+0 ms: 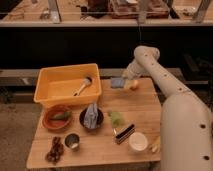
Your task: Place sponge in red bowl
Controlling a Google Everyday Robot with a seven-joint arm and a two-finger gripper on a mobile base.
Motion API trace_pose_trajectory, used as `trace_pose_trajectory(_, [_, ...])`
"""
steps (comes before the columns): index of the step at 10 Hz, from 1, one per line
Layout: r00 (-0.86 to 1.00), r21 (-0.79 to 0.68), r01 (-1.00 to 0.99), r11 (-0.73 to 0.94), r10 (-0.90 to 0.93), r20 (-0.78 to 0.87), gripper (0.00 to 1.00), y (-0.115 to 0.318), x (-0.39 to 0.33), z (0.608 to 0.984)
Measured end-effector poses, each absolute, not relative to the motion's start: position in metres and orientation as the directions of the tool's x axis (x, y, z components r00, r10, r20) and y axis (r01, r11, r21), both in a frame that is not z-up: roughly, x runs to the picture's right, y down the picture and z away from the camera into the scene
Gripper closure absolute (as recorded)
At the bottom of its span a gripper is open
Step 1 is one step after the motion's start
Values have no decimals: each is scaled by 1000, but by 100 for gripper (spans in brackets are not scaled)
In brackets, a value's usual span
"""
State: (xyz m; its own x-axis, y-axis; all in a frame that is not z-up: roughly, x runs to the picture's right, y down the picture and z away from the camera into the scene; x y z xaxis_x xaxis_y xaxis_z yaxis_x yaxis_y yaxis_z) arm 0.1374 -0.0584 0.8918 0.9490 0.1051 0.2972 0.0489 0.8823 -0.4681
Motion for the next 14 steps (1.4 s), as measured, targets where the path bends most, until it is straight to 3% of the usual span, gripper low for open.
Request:
trace_pose_trajectory(5, [935, -347, 229, 909, -106, 339, 55, -87, 65, 858])
trace_pose_trajectory(8, [884, -291, 340, 894, -199, 423, 55, -87, 21, 848])
trace_pose_trajectory(11, [824, -209, 413, 887, -266, 499, 55, -89, 0, 813])
trace_pose_trajectory(14, [756, -189, 488, 852, -305, 579, 55, -77, -39, 807])
